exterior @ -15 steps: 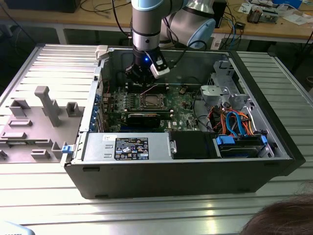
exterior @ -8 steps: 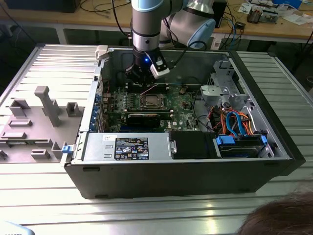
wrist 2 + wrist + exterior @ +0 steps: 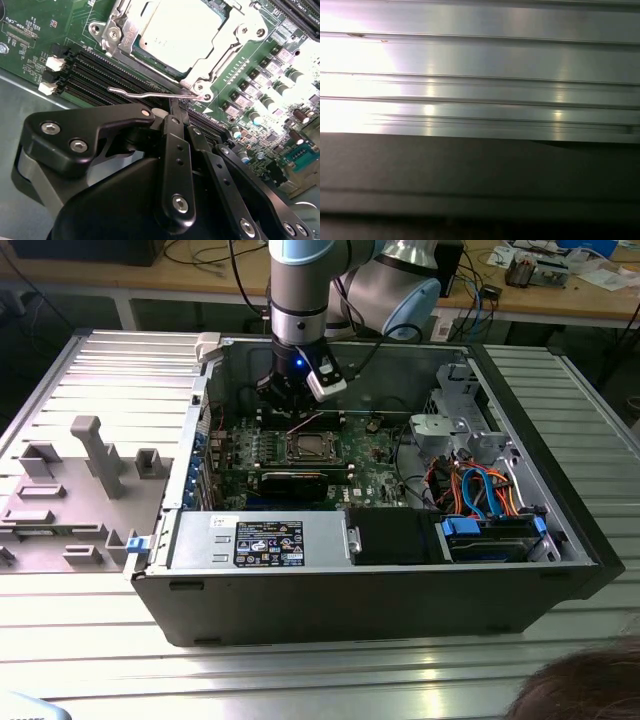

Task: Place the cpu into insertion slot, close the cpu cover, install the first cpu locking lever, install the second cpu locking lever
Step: 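Install the first cpu locking lever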

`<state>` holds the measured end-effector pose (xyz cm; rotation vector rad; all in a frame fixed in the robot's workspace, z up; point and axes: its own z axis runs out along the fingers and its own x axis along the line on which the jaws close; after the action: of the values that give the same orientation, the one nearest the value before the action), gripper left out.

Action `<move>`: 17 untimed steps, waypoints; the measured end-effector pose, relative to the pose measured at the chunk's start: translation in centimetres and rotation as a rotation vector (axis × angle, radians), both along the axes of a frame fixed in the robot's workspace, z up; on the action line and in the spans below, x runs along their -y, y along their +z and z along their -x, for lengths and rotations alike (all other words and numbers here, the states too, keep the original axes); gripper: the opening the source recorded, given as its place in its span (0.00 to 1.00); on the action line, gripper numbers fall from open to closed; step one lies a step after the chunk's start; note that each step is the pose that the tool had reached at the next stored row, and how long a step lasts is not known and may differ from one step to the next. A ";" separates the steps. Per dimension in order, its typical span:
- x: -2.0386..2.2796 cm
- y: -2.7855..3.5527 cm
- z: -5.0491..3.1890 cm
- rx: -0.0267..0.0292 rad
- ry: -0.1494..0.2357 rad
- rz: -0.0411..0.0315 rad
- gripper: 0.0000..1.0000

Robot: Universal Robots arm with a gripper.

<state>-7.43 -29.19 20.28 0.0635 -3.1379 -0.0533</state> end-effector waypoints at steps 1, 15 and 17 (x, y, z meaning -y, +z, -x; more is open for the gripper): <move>0.00 -0.01 0.00 0.0000 0.000 0.0000 0.11; -0.15 -0.12 -0.01 0.0033 0.000 0.0183 0.11; -0.15 0.48 0.01 0.0052 0.000 0.0200 0.11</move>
<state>-7.43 -29.05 20.77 0.0639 -3.1430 -0.0218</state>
